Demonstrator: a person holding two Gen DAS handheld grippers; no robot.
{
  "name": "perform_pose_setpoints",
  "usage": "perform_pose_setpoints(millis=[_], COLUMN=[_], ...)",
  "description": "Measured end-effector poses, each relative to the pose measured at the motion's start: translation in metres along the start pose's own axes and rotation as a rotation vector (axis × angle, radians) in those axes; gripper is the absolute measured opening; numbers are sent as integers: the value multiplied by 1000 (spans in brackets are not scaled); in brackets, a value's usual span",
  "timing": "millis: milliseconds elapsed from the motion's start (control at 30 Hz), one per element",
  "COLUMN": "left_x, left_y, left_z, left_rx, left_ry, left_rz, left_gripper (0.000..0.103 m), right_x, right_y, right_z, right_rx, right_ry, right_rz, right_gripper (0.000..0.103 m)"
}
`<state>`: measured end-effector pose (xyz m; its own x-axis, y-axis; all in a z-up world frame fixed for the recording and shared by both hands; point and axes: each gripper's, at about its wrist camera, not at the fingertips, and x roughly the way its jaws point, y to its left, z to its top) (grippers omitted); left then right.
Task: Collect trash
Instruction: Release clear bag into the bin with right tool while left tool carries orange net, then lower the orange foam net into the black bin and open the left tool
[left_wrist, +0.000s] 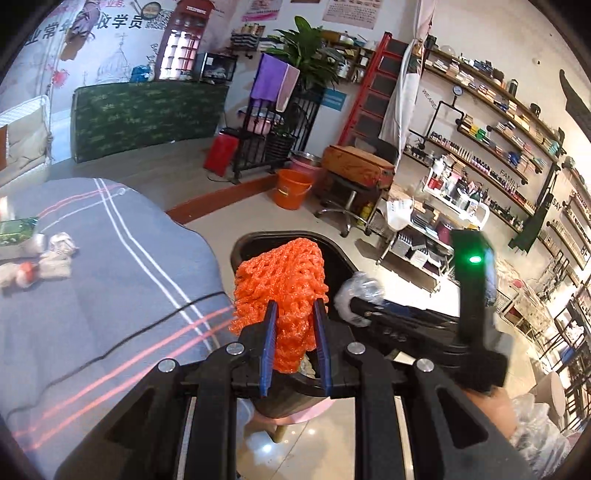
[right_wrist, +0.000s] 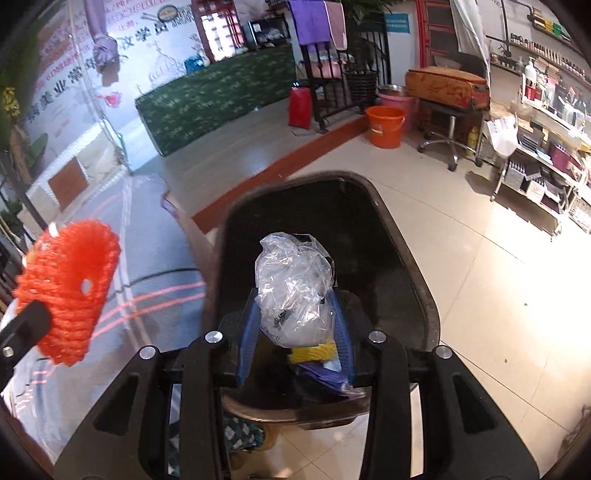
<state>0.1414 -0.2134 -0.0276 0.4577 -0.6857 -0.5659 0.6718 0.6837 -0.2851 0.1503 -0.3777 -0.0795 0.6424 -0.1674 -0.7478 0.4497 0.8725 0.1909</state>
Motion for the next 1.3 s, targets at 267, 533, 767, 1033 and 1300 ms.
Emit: perform_pose_setpoints(millis=[267, 533, 767, 1033, 1300], left_x=[20, 31, 44, 74, 119], left_y=[-7, -5, -5, -21, -33], left_z=[-4, -9, -6, -1, -3], left_rx=[33, 32, 51, 119, 155], left_ry=[53, 97, 130, 179, 283], left_rz=[-14, -14, -27, -67, -77], left_gripper=[20, 20, 20, 20, 20], right_x=[42, 46, 20, -23, -43], right_y=[-17, -21, -30, -53, -75], right_z=[-3, -7, -2, -3, -3], right_rx=[31, 46, 59, 91, 138], right_ry=[99, 89, 28, -52, -90], right_rz=[-38, -58, -74, -121, -148], right_gripper=[46, 70, 71, 77, 77])
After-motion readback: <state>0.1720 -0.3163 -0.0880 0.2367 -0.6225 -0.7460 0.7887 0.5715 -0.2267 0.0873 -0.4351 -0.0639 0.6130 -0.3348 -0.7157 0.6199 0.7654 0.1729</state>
